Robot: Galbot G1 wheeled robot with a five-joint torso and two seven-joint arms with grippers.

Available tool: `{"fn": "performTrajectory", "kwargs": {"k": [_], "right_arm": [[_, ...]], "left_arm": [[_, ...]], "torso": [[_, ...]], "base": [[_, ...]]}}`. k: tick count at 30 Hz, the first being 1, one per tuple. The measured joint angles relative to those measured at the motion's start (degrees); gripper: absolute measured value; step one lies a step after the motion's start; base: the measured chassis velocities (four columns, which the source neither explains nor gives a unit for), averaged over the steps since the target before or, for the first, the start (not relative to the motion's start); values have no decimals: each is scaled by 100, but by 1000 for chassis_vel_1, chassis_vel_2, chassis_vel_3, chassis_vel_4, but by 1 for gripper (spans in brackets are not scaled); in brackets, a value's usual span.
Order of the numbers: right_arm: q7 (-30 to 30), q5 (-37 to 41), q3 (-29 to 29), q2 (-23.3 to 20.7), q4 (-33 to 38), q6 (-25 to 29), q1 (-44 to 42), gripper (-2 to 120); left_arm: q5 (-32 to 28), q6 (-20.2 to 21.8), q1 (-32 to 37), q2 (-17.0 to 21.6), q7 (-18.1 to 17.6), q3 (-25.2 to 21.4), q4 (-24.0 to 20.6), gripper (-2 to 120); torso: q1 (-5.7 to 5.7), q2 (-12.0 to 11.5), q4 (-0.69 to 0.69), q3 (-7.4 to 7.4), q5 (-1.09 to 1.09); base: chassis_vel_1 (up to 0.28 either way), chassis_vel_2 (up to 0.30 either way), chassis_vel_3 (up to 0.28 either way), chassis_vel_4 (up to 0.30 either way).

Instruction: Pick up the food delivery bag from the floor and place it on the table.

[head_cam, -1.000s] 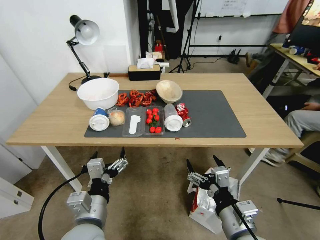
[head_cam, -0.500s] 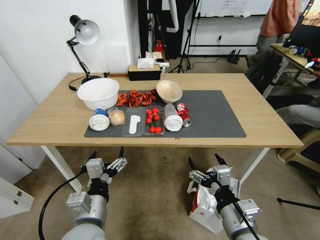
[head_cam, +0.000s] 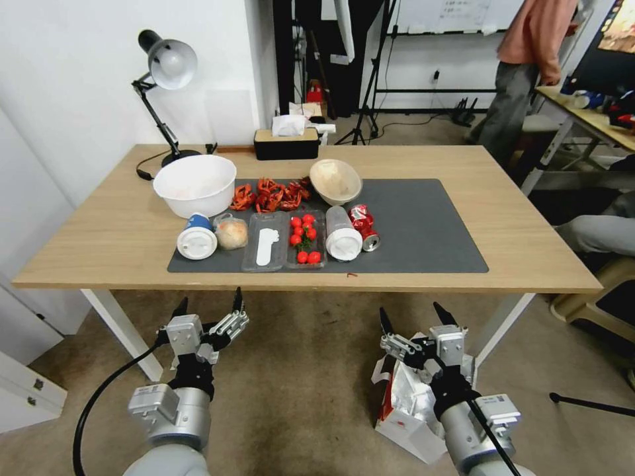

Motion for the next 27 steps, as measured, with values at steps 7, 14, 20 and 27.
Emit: {"fn": "performTrajectory", "kwargs": {"k": [7, 14, 20, 27], "right_arm": [[19, 0, 19, -2, 8, 9, -14, 100], [24, 0, 25, -4, 10, 10, -14, 100], [31, 0, 23, -6, 8, 18, -12, 100], [27, 1, 20, -6, -18, 18, -5, 100]], "left_arm": [[-19, -43, -5, 11, -14, 0, 29, 100], [-29, -3, -19, 13, -34, 2, 25, 100], [-29, -76, -7, 4, -21, 4, 23, 100], [-27, -92, -6, -9, -15, 15, 24, 100]], "torso": [[0, 0, 0, 0, 0], [-34, -77, 0, -41, 0], [-127, -287, 0, -159, 0], [-202, -462, -1, -257, 0]], "base": [[0, 0, 0, 0], [0, 0, 0, 0], [0, 0, 0, 0], [0, 0, 0, 0]]}}
